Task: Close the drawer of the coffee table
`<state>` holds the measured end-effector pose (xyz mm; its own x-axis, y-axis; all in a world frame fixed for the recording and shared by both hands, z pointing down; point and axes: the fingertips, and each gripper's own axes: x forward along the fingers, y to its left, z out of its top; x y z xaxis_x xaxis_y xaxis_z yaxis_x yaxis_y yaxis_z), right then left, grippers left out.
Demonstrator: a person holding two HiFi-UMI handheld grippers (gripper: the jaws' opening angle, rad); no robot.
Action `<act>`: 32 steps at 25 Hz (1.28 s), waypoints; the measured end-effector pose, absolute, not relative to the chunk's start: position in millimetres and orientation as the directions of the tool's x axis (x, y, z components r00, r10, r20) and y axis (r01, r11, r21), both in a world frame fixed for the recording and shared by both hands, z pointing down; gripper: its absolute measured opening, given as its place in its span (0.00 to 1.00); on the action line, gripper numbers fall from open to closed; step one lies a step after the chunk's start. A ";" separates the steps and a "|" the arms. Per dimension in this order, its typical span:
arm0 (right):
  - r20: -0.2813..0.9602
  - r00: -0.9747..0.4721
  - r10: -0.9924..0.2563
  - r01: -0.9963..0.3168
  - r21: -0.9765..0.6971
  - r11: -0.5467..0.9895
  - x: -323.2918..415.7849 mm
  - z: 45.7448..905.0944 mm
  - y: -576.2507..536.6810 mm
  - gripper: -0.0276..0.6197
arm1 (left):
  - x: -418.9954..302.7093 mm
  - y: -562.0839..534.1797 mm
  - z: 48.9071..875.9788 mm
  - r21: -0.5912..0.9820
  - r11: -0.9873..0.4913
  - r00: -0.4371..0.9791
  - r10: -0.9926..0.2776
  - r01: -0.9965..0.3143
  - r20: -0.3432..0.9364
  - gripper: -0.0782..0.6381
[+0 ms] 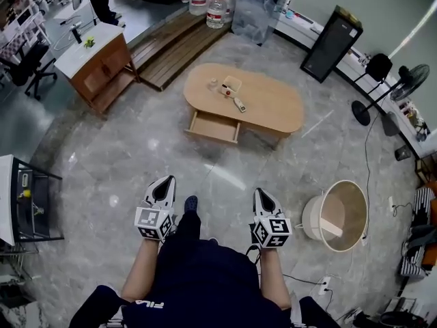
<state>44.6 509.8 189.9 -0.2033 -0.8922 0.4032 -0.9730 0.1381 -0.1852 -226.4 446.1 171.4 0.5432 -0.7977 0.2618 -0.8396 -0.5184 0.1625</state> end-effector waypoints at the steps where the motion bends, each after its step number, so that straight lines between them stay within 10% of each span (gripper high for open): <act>1: 0.409 -0.207 -0.889 -0.972 -0.188 0.140 43.9 192.1 505.4 0.08 | -227.3 442.4 172.3 0.164 -0.517 0.542 -0.797 -0.840 0.266 0.14; 32: 0.427 -0.074 -0.901 -0.972 -0.234 -0.031 17.4 183.3 290.4 0.08 | -238.0 194.6 163.1 0.184 -0.649 0.673 -0.691 -0.738 0.262 0.14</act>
<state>17.4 290.4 183.3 -0.0736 -0.9014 0.4267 -0.9718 -0.0314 -0.2339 -238.0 194.6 163.1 0.6735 -0.6914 0.2615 -0.7380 -0.6493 0.1838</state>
